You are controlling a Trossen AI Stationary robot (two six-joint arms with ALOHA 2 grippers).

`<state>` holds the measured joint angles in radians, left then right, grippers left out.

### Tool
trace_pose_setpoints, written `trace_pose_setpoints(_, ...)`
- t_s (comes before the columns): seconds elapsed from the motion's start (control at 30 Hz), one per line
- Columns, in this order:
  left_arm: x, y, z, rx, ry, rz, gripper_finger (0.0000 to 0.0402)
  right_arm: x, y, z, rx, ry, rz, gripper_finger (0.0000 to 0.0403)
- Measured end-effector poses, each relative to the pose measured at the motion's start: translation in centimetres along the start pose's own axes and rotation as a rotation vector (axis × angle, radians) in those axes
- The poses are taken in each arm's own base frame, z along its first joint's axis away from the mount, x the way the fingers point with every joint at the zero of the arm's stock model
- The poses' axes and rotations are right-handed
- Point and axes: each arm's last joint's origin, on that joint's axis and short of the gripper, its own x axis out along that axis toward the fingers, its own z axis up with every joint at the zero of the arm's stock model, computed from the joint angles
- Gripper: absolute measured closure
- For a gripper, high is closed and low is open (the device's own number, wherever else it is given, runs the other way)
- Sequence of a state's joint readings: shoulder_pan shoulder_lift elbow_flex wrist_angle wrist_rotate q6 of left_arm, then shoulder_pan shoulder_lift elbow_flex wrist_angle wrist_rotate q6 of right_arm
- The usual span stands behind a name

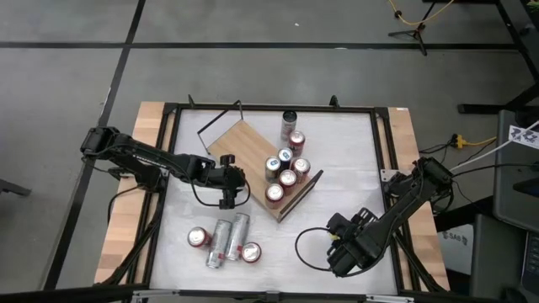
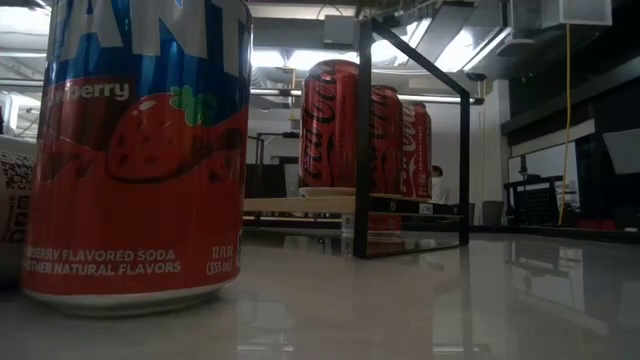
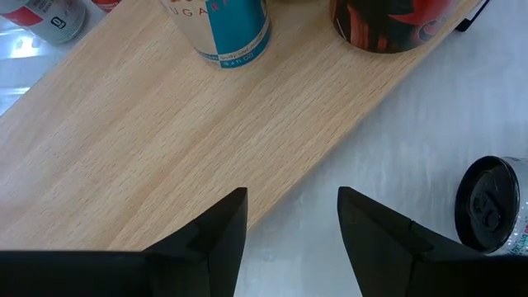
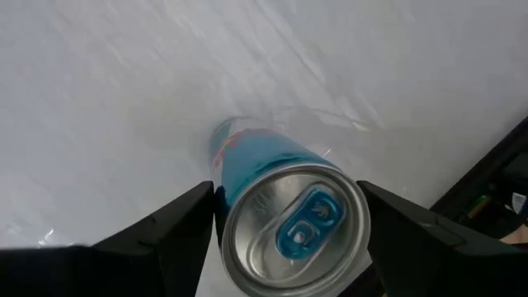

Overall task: Place canned beverage on shelf
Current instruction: Put the blue soda can on the shelf aligned with the other blue soda cans

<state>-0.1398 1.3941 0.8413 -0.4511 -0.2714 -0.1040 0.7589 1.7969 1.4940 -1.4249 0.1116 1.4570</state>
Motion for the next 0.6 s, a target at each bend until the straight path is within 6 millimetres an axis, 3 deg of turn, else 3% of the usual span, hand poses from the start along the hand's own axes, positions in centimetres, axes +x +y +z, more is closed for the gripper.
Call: trace_pose_setpoints(0.6, 0.0, 0.0, 0.0, -0.001, 0.0, 0.0, 0.0221, 0.13, 0.3, 0.02, 0.023, -0.003, 0.021, 0.0125)
